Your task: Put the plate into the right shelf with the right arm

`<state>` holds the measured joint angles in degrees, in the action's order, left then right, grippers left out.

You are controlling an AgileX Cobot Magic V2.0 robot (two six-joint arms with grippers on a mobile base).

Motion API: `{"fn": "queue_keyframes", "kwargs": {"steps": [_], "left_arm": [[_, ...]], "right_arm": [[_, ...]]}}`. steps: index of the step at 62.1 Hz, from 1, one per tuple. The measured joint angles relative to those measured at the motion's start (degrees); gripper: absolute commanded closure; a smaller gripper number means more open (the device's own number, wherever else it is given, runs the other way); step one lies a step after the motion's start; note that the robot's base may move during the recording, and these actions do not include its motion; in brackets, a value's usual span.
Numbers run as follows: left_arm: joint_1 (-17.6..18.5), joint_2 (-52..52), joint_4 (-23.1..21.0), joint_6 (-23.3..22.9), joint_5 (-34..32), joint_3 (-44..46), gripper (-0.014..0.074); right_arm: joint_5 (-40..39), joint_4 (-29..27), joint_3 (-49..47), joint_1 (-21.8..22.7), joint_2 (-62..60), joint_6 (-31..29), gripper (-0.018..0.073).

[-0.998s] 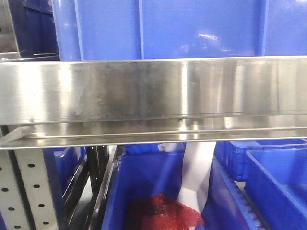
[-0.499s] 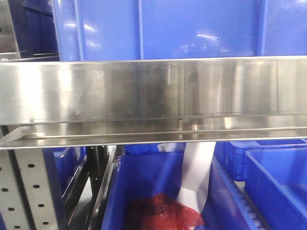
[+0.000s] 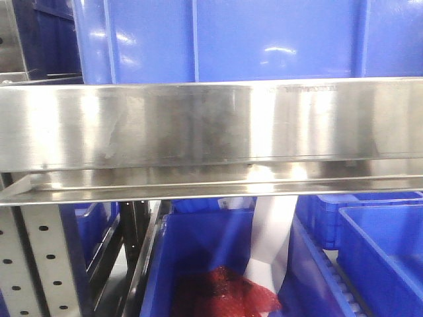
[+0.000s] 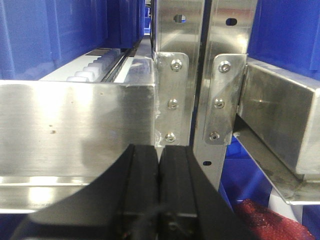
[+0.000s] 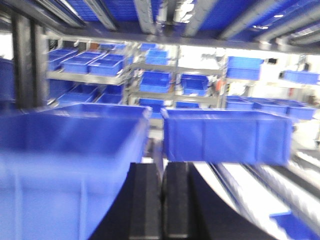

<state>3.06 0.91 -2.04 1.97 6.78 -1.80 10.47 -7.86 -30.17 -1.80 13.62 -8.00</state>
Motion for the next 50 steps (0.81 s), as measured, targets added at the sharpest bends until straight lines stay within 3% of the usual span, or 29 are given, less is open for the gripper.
{"fn": "queue_keyframes", "kwargs": {"steps": [26, 41, 50], "left_arm": [[0.0, 0.0, 0.0, 0.0, 0.0, 0.0, 0.0643], [0.0, 0.0, 0.0, 0.0, 0.0, 0.0, 0.0643], [0.0, 0.0, 0.0, 0.0, 0.0, 0.0, 0.0643]], "right_arm": [[-3.2, 1.0, 25.0, 0.0, -12.1, 0.0, 0.0503], [-7.0, 1.1, 31.0, 0.0, -14.1, 0.7, 0.0503], [-8.2, 1.4, 31.7, 0.0, -14.1, 4.1, 0.0503]]}}
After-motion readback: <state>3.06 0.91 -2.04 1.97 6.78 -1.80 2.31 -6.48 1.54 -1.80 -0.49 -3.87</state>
